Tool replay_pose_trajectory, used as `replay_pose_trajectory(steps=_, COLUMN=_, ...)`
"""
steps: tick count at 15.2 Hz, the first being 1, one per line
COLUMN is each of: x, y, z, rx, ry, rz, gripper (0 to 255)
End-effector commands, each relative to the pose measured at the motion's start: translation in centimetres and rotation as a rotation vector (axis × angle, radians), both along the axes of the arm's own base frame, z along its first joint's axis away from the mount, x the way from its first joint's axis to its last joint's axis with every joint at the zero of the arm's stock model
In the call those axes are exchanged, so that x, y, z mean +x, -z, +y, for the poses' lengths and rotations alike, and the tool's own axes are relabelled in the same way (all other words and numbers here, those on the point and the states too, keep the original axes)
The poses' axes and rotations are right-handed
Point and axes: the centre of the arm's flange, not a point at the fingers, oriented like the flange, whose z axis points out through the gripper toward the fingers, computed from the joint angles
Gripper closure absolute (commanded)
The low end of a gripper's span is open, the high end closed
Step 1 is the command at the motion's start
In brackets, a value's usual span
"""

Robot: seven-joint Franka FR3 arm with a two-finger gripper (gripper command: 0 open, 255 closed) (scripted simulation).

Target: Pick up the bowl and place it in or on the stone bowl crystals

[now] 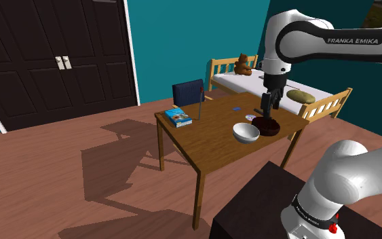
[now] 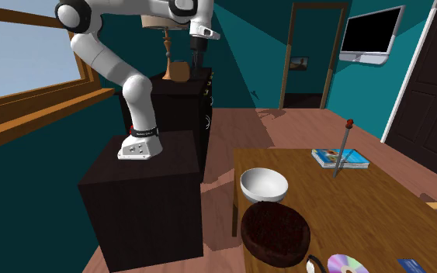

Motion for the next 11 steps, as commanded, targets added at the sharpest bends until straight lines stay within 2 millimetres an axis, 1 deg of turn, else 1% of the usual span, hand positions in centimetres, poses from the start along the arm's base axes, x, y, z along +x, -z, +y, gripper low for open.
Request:
replay_pose_trajectory(steps=1, x=0.0, y=0.0, z=0.0, rx=0.000, ry=0.000, rz=0.000, gripper=0)
replay_pose_trajectory(steps=11, x=5.5, y=10.2, z=-5.4, rx=-0.045, ry=-0.003, rz=-0.022, gripper=0)
